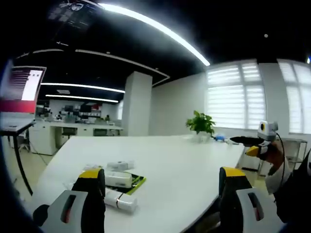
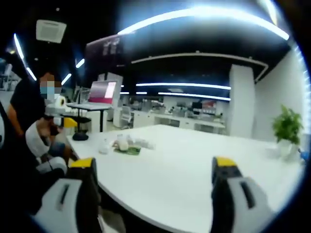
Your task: Arrange the skincare products in the storage area until every visible bottle or jar stands upright without overlapping.
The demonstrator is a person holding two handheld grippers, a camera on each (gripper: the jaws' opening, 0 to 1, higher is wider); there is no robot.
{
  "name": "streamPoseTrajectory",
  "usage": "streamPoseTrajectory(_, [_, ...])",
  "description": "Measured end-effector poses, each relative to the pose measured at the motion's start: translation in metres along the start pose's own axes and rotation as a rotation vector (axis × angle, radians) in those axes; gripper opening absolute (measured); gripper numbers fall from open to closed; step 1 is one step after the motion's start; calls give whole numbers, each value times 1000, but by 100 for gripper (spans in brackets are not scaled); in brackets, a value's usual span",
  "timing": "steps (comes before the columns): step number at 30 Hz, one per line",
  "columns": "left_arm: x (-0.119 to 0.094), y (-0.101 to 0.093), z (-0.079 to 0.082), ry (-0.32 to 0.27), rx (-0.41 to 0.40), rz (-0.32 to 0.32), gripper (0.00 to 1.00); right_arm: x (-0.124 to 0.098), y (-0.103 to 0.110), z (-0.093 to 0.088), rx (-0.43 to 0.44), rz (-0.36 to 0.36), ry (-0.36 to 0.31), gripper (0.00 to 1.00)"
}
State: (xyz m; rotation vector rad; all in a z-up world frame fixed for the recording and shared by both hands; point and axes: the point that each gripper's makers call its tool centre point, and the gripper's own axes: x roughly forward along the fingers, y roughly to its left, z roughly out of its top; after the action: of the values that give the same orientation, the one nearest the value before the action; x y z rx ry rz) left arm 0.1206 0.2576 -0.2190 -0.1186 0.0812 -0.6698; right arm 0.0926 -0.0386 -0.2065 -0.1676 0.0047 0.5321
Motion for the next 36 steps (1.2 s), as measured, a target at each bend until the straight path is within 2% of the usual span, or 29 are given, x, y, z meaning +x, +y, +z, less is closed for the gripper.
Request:
streamPoseTrajectory(10, [-6,13,1,-18,-17,23,100,12,11,-7,7,26,23,100])
streamPoseTrajectory(25, [-9,2,4,-23,-1,21,100,-1,5,-3,-9,6,12,100])
streamPoseTrajectory(36, [-6,6,5,-16,-1,20,100,7,5,-3,-1,17,17,100])
